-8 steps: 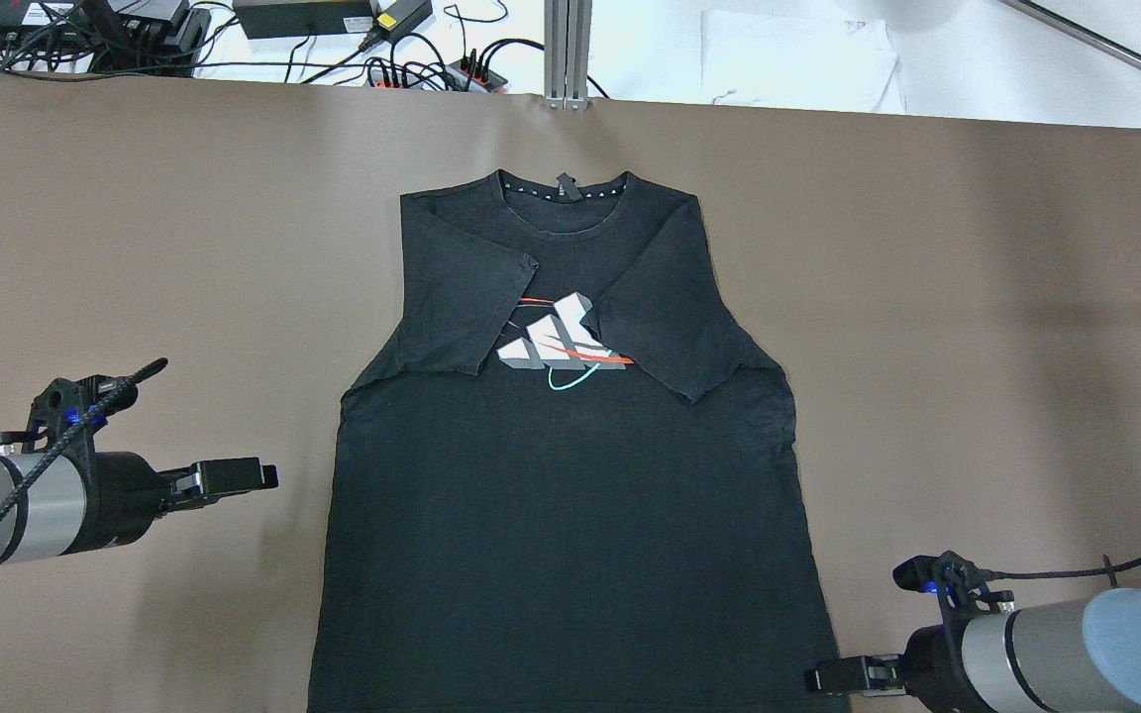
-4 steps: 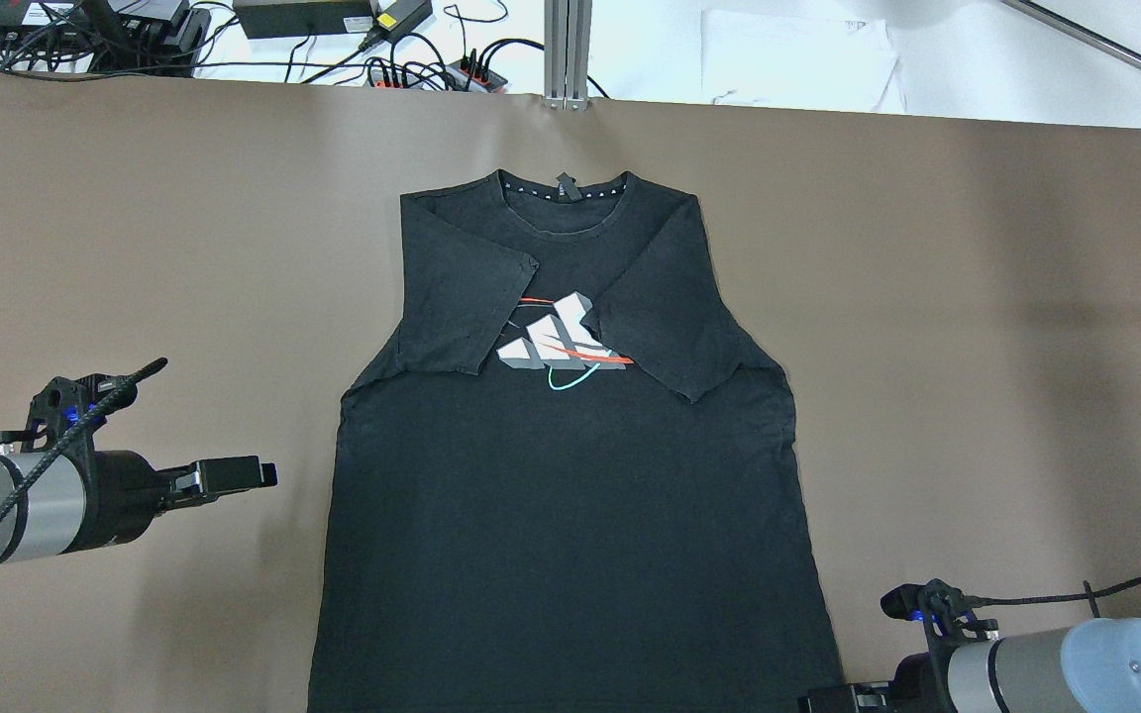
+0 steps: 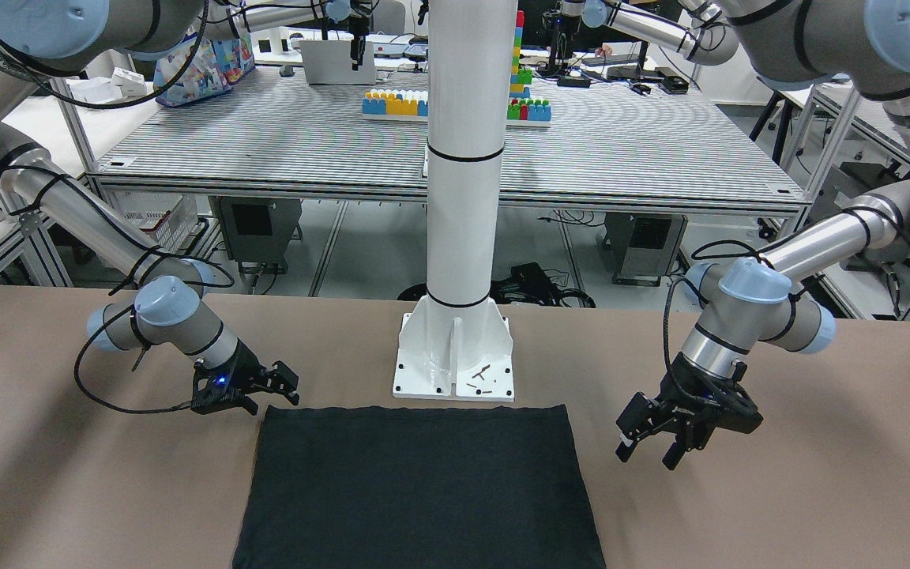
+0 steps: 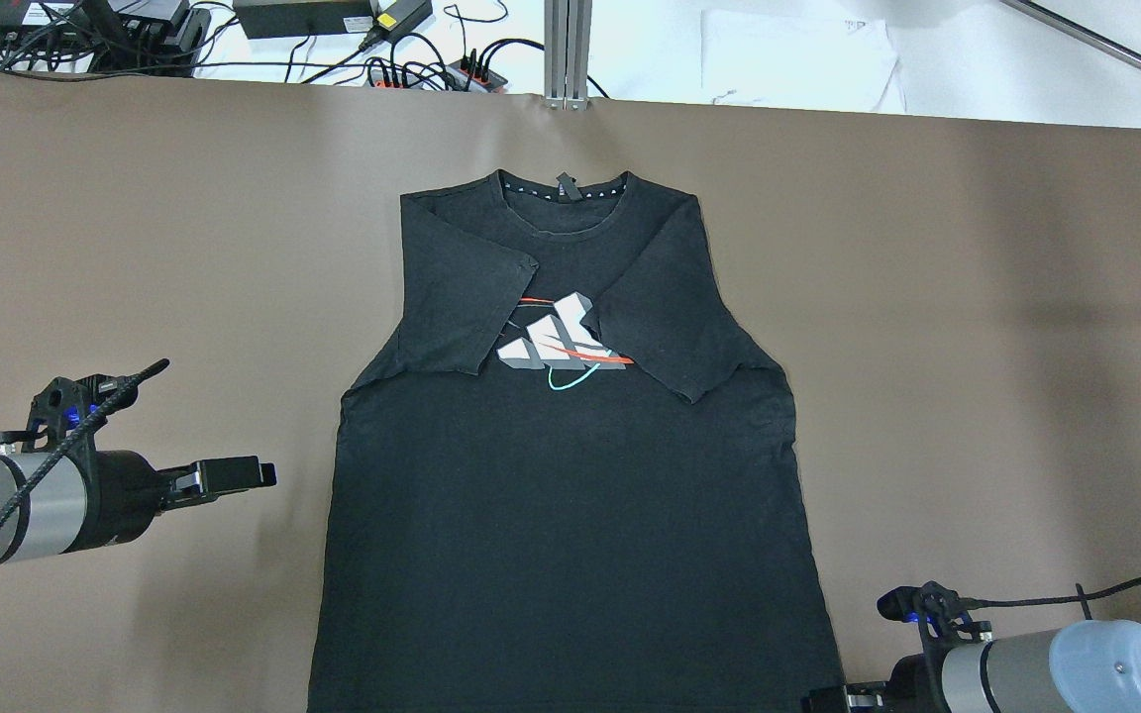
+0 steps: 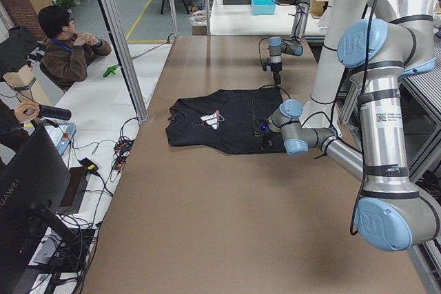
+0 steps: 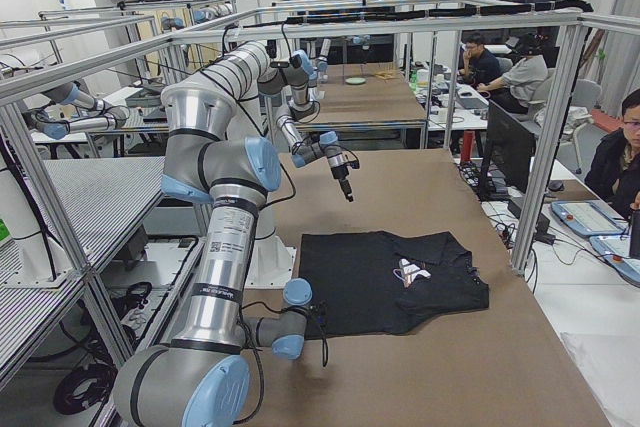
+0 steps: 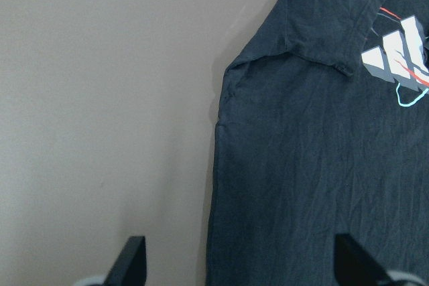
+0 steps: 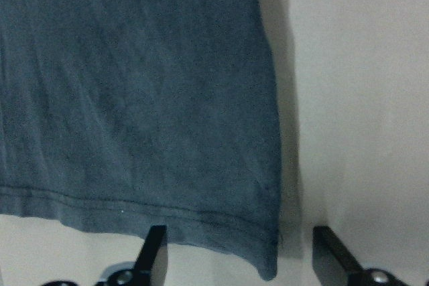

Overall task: Fold clothes
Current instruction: 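Lower both grippers to the hem corners nearest the robot and grasp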

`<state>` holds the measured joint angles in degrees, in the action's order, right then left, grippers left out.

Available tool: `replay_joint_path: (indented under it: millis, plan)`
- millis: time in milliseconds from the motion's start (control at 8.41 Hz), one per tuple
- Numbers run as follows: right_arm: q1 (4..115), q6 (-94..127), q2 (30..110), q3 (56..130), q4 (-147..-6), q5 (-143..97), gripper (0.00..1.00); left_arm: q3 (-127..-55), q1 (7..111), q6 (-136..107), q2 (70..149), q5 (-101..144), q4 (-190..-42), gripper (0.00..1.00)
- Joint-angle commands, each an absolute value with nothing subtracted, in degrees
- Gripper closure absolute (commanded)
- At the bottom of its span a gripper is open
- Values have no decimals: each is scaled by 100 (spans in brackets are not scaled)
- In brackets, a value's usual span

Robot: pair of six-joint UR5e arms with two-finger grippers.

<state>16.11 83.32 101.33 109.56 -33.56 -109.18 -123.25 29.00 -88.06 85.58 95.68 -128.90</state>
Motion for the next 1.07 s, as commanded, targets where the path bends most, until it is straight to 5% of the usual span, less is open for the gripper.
replay_joint_path:
  millis: [0, 119, 951]
  plan:
    - [1608, 8332, 10099, 10916, -3349, -10890, 83, -12296, 2900, -8798, 8561, 9545, -12885, 1]
    - [1617, 8332, 10107, 10951, -3349, -10881, 100, -12296, 2900, -8798, 8561, 9536, -12885, 1]
    - [1679, 8341, 10195, 11347, -2947, -10942, 100, -12322, 1919, -9183, 8367, 9117, -13419, 1]
